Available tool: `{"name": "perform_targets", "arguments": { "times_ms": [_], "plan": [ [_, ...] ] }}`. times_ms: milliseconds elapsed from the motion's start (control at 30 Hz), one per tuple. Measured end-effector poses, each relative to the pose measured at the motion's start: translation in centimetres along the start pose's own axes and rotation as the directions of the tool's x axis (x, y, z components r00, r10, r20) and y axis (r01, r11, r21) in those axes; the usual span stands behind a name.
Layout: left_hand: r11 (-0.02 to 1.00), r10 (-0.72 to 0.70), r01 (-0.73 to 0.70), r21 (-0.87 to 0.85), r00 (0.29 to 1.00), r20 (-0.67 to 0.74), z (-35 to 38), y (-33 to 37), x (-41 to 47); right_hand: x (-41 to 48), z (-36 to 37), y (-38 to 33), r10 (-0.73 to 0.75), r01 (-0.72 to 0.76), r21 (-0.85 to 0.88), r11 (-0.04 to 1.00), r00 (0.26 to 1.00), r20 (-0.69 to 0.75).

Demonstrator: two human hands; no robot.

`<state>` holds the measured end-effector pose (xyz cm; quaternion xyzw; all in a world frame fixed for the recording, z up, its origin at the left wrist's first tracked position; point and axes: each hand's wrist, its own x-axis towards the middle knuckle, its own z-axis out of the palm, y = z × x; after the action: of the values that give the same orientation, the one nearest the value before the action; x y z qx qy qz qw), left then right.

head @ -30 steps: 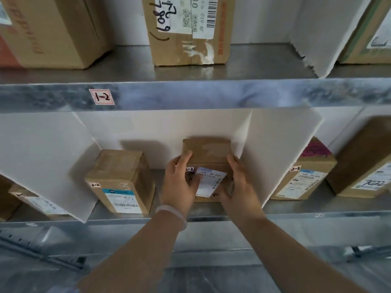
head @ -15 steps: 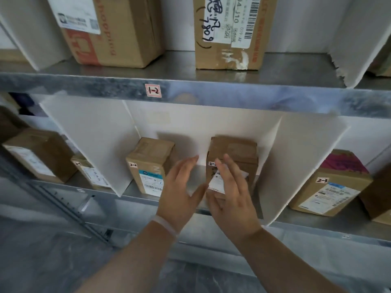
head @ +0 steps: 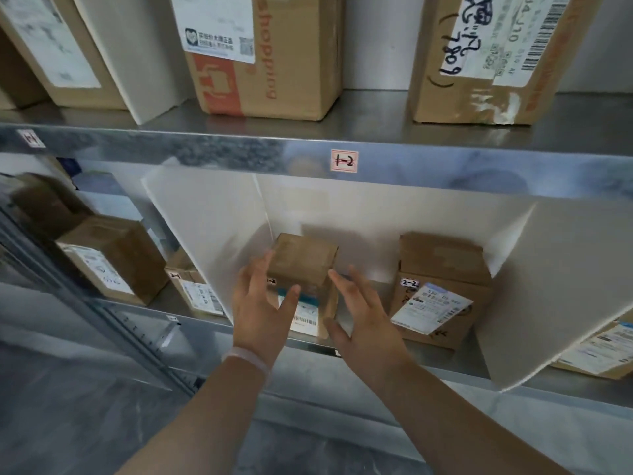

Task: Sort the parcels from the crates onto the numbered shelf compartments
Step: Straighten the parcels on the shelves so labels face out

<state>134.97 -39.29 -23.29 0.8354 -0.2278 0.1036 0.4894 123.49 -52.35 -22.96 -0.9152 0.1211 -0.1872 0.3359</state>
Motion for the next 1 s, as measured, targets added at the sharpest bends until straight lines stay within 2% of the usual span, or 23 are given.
{"name": "perform_targets", "arguments": {
  "times_ms": [100, 333, 733, 900, 1000],
  "plan": [
    [0.994, -0.044, 0.058, -0.089, 0.988, 0.145, -0.1, -1.7, 1.9, 1.2, 2.4, -0.6, 0.059, -0.059, 0.014, 0.998, 0.998, 0.029],
    [0.986, -0.02, 0.051, -0.156, 0.981, 0.193, 1.4, -3.4, 4.5, 3.1, 4.8, 0.8, 0.144, -0.129, 0.11, 0.985, 0.979, -0.141],
    [0.979, -0.005, 0.071, -0.19, 0.944, 0.329, 2.5, -4.1, 7.0, 4.8, 5.3, 0.6, 0.211, -0.217, -0.01, 0.976, 0.957, -0.2],
    [0.982, 0.085, -0.015, -0.188, 0.923, 0.376, 1.0, -4.6, 6.2, 3.3, 4.9, -1.2, 0.273, -0.295, -0.122, 0.948, 0.947, -0.167],
    [0.973, 0.203, -0.146, -0.178, 0.907, 0.368, -0.9, -5.1, 4.7, 2.1, 5.1, -2.6, 0.212, -0.253, -0.197, 0.947, 0.955, -0.208]
  ]
}}
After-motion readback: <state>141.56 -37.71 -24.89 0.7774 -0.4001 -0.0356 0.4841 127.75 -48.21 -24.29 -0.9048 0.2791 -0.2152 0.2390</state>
